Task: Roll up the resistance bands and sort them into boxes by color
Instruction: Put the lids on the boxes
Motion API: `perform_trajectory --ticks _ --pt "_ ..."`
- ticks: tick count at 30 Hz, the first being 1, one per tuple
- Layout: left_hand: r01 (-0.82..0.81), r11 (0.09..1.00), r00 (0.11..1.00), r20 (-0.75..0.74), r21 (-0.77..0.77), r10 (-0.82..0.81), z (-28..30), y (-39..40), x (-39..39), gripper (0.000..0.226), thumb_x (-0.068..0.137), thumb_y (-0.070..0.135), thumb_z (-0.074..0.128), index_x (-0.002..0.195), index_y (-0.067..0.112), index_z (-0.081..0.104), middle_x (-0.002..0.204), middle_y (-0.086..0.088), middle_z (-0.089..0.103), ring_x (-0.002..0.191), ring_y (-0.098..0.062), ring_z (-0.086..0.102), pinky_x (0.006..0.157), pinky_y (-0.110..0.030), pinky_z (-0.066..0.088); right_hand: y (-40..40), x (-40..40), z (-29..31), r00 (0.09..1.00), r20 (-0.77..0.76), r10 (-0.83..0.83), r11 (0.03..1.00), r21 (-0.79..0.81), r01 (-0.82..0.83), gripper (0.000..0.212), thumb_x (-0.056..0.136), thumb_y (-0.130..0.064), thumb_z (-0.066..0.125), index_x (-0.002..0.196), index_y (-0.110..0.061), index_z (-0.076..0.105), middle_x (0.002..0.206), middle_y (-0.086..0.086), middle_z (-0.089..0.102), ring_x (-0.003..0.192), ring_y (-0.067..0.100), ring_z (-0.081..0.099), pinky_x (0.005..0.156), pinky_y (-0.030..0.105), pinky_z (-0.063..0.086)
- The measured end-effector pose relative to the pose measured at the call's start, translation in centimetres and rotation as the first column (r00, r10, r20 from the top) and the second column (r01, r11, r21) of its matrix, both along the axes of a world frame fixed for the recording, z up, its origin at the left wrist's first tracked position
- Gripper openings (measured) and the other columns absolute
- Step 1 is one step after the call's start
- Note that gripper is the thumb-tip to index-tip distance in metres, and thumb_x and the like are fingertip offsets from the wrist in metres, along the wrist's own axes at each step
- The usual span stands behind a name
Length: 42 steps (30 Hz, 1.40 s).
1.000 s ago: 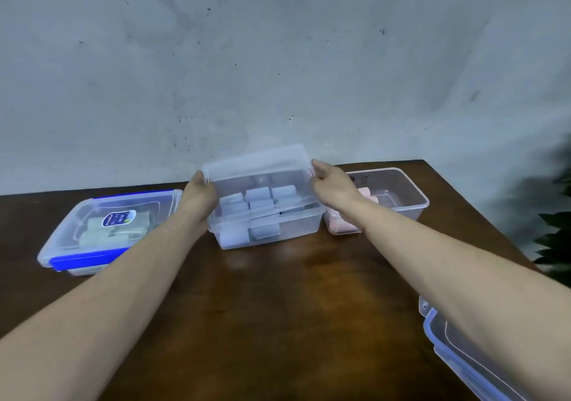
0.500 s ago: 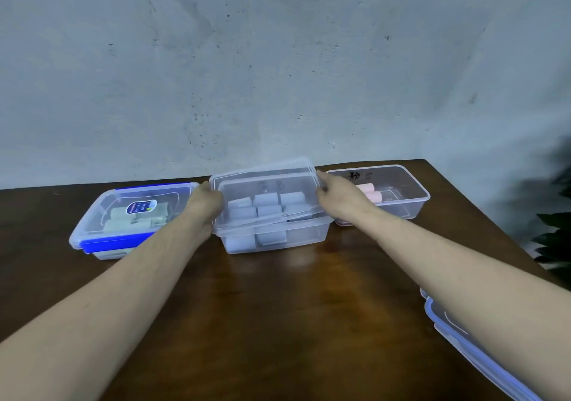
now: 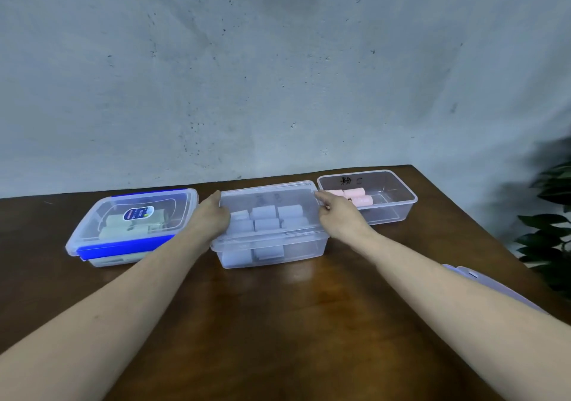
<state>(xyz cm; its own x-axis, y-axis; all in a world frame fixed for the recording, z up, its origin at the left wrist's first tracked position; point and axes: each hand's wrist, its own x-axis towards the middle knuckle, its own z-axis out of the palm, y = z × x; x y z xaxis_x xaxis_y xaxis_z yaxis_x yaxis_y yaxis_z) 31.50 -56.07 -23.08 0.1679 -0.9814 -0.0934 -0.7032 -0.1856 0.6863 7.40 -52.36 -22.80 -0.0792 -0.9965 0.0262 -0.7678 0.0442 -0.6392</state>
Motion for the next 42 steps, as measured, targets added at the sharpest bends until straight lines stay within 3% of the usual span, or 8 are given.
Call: perform_trajectory --ticks 3,7,15,20,27,31,35,42 --pt "0.064 0.998 0.990 0.129 -0.030 -0.059 0.1 0.0 -0.3 0.049 0.105 0.012 0.029 0.154 0.014 0.027 0.163 -0.008 0.020 0.145 -0.031 0.029 0.113 -0.038 0.031 -0.3 -0.2 -0.1 0.995 -0.086 0.056 0.998 -0.031 -0.059 0.044 0.097 -0.004 0.037 0.137 -0.013 0.056 0.143 0.005 0.054 0.134 0.030 0.045 0.110 0.037 0.039" --pt "0.212 0.976 0.936 0.297 -0.041 -0.191 -0.1 -0.7 -0.3 0.049 0.102 0.007 0.032 0.151 0.011 0.035 0.165 -0.009 0.007 0.148 -0.032 0.022 0.117 -0.040 0.027 -0.8 -0.2 0.2 0.946 -0.295 0.134 0.991 0.064 -0.120 0.051 0.098 -0.008 0.038 0.149 -0.010 0.040 0.159 0.007 0.031 0.141 0.030 0.027 0.114 0.034 0.025" --pt "0.329 0.941 0.802 0.501 0.085 -0.326 0.2 -1.2 -1.6 0.056 0.107 0.036 0.024 0.155 0.008 0.022 0.164 -0.019 0.002 0.152 -0.031 -0.004 0.121 -0.036 -0.001 -3.7 0.8 0.6 0.922 -0.259 0.289 0.955 0.138 -0.261 0.057 0.109 -0.039 0.023 0.159 -0.013 0.015 0.167 0.008 0.000 0.153 0.019 -0.008 0.117 0.022 -0.009" --pt "0.345 0.931 0.790 0.499 0.121 -0.357 0.6 -1.0 -1.8 0.059 0.107 0.037 0.023 0.156 0.006 0.016 0.164 -0.019 0.000 0.152 -0.029 -0.004 0.121 -0.035 -0.001 -4.4 0.4 -0.2 0.897 -0.291 0.333 0.940 0.178 -0.292 0.061 0.106 -0.048 0.014 0.160 -0.025 -0.003 0.166 0.005 -0.012 0.151 0.015 -0.019 0.119 0.028 -0.014" --pt "0.327 0.944 0.890 0.325 0.034 -0.320 1.2 -1.3 -1.4 0.045 0.106 0.030 0.034 0.148 0.014 0.042 0.163 -0.016 0.013 0.152 -0.021 0.004 0.119 -0.027 0.005 -3.4 -0.2 0.8 0.950 0.179 0.256 0.959 0.075 -0.272 0.053 0.108 -0.034 0.023 0.158 -0.039 0.008 0.166 -0.013 0.005 0.152 0.004 -0.002 0.118 0.023 -0.001" --pt "0.312 0.950 0.913 0.273 0.010 -0.303 1.2 -1.2 -1.4 0.044 0.104 0.036 0.038 0.146 0.023 0.047 0.164 -0.005 0.014 0.152 -0.016 0.006 0.119 -0.031 0.015 -3.0 -0.5 0.8 0.929 0.268 0.256 0.957 0.067 -0.283 0.052 0.108 -0.032 0.022 0.158 -0.037 0.011 0.164 -0.019 0.008 0.151 0.002 -0.001 0.121 0.025 -0.002" --pt "0.294 0.956 0.921 0.272 -0.012 -0.280 0.6 -1.1 -0.8 0.043 0.102 0.039 0.042 0.142 0.027 0.052 0.164 -0.001 0.016 0.151 -0.013 0.008 0.118 -0.036 0.027 -2.8 -0.7 -0.4 0.930 0.211 0.302 0.946 0.054 -0.319 0.051 0.108 -0.030 0.017 0.159 -0.036 0.009 0.165 -0.016 0.003 0.150 0.001 -0.007 0.118 0.023 -0.005" --pt "0.377 0.925 0.854 0.369 0.046 -0.366 0.6 0.1 -1.1 0.048 0.104 0.043 0.039 0.150 0.031 0.038 0.165 -0.007 0.008 0.152 -0.021 0.002 0.120 -0.037 0.013 -2.5 -0.9 -0.9 0.937 -0.102 0.336 0.941 0.086 -0.328 0.056 0.106 -0.038 0.016 0.158 -0.038 -0.003 0.167 0.000 -0.011 0.151 0.007 -0.014 0.120 0.025 -0.008"
